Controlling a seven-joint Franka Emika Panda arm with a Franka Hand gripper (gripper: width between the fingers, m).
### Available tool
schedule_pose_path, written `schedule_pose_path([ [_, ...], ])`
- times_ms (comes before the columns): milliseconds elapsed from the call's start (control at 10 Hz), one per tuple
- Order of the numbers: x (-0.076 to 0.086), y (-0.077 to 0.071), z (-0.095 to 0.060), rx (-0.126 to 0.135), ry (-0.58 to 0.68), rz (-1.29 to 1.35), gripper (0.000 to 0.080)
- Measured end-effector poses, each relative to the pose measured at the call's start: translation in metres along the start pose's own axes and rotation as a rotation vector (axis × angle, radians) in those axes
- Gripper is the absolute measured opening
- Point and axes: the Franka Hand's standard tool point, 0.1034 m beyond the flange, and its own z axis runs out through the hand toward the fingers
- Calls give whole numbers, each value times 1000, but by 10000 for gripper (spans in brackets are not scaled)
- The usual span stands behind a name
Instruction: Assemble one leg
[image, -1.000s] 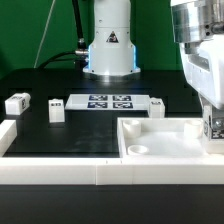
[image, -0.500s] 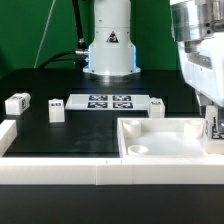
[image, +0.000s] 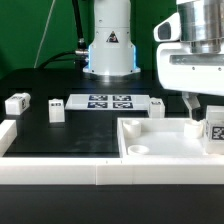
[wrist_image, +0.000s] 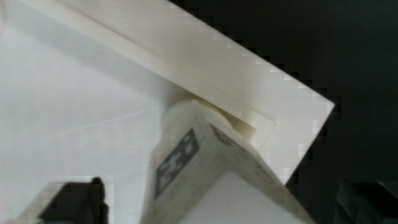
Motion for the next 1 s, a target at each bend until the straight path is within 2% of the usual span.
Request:
schedule_pose_path([
  [200,3,0,0,-37,-10,-244,649],
  [700,4,-2,0,-38,5,-567,649],
  [900,4,-2,0,-39,5,-563,400],
  [1000,4,-2,0,-39,5,-563,400],
])
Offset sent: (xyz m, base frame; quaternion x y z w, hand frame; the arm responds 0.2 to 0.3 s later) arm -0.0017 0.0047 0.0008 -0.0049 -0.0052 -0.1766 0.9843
